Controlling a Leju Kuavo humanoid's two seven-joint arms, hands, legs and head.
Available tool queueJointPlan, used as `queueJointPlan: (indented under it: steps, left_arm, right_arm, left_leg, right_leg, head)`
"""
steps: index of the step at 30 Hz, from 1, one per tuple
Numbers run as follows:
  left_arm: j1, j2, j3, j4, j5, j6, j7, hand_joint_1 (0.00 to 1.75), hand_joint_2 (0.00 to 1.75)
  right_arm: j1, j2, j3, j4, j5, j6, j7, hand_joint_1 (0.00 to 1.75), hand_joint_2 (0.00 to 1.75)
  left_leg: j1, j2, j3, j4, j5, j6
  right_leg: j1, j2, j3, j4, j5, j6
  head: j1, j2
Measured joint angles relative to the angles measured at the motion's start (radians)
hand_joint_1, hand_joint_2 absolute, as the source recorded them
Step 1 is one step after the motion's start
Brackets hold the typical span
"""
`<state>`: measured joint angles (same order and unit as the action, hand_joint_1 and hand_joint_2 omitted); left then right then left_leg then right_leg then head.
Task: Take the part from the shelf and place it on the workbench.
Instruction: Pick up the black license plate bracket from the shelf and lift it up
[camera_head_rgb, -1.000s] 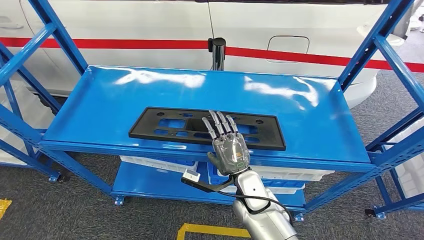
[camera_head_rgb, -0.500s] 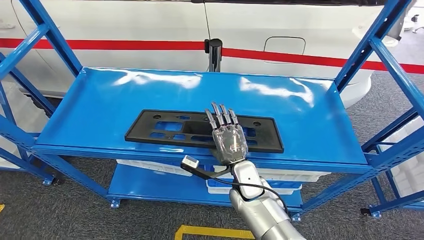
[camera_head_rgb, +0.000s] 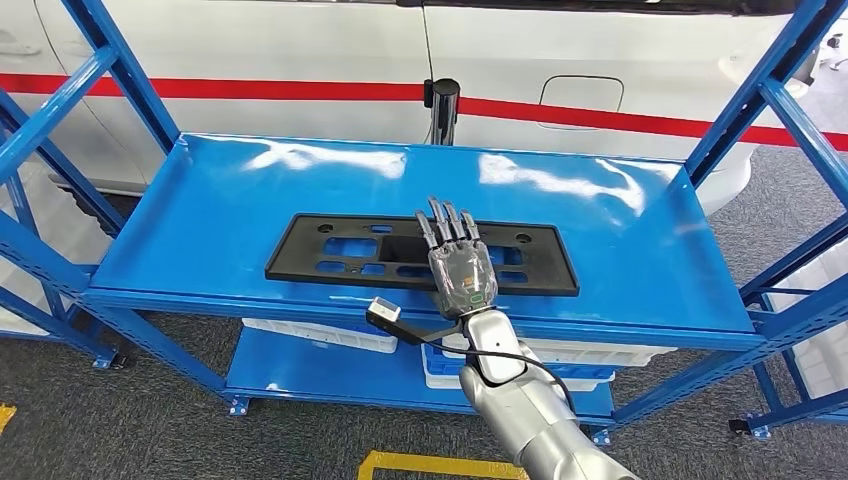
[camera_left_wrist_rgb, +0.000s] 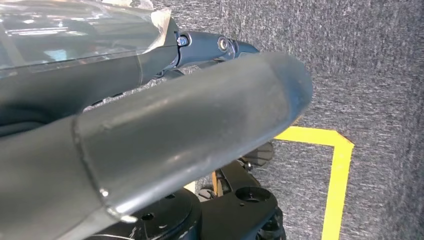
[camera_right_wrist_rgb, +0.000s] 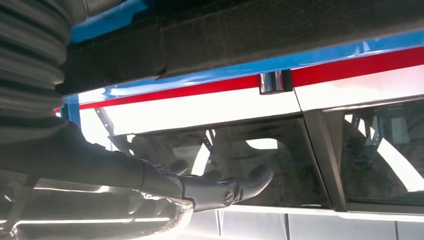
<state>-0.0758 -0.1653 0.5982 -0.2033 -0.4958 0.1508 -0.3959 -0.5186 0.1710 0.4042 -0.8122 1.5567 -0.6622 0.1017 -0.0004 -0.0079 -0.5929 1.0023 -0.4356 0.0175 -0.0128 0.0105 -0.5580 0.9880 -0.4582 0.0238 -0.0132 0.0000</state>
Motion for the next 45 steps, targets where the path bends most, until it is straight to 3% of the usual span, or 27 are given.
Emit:
queueJointPlan:
  steps: [1, 2, 5, 6, 7, 30, 34, 45]
  left_arm:
    - [0.000, 0.000, 0.000, 0.000, 0.000, -0.003, -0.003, 0.00, 0.00]
    - [0.001, 0.001, 0.000, 0.000, 0.000, -0.005, -0.006, 0.00, 0.00]
    - [0.002, 0.002, 0.000, 0.000, -0.006, -0.008, -0.009, 0.00, 0.00]
    - [0.003, 0.002, 0.000, 0.000, -0.009, -0.009, -0.009, 0.00, 0.00]
    - [0.003, 0.002, 0.000, 0.000, -0.012, -0.009, -0.009, 0.00, 0.00]
    - [0.003, 0.003, 0.000, 0.000, -0.019, -0.002, -0.005, 0.00, 0.00]
    - [0.003, 0.003, 0.000, 0.000, -0.022, 0.000, -0.005, 0.00, 0.00]
    - [0.005, 0.001, 0.002, 0.000, -0.028, 0.029, 0.002, 0.00, 0.00]
  right_arm:
    - [-0.008, 0.003, 0.000, 0.014, 0.004, -0.003, 0.009, 0.00, 1.75]
    - [-0.016, 0.005, 0.000, 0.029, 0.007, -0.008, 0.019, 0.16, 1.75]
    - [-0.037, 0.009, 0.000, 0.071, 0.012, -0.022, 0.054, 1.34, 1.75]
    - [-0.043, 0.009, 0.000, 0.083, 0.012, -0.024, 0.066, 1.60, 1.75]
    - [-0.047, 0.007, 0.000, 0.094, 0.012, -0.024, 0.077, 1.65, 1.75]
    - [-0.052, -0.010, -0.008, 0.146, 0.012, -0.025, 0.113, 1.68, 1.75]
    - [-0.051, -0.013, -0.008, 0.145, 0.012, -0.026, 0.115, 1.74, 1.75]
    - [-0.031, -0.016, -0.039, 0.062, 0.012, -0.026, 0.063, 1.75, 1.75]
  left_leg:
    - [0.000, 0.000, 0.000, 0.000, 0.000, 0.000]
    - [0.000, 0.000, 0.001, 0.000, 0.000, 0.000]
    - [0.001, 0.000, 0.002, 0.000, 0.000, 0.000]
    - [0.002, 0.000, 0.002, 0.000, 0.000, 0.000]
    - [0.002, 0.000, 0.002, 0.000, 0.000, 0.000]
    - [0.004, 0.000, 0.001, 0.000, 0.000, 0.000]
    - [0.004, 0.000, 0.001, 0.000, 0.000, 0.000]
    - [0.004, 0.000, 0.001, 0.000, 0.000, 0.000]
  right_leg:
    - [0.000, 0.000, 0.000, 0.000, 0.000, 0.000]
    - [0.000, 0.000, 0.000, 0.000, 0.000, 0.000]
    - [0.000, 0.000, 0.000, 0.000, 0.000, 0.000]
    - [0.000, 0.000, 0.000, 0.000, 0.000, 0.000]
    - [0.000, 0.000, 0.000, 0.000, 0.000, 0.000]
    - [0.001, 0.000, -0.001, 0.000, 0.000, 0.000]
    - [0.001, 0.000, 0.000, 0.000, 0.000, 0.000]
    - [0.001, 0.000, -0.001, 0.000, 0.000, 0.000]
  head:
    - [0.000, 0.000]
    - [0.000, 0.000]
    - [0.000, 0.000]
    - [0.000, 0.000]
    - [0.000, 0.000]
    - [0.000, 0.000]
    - [0.000, 0.000]
    - [0.000, 0.000]
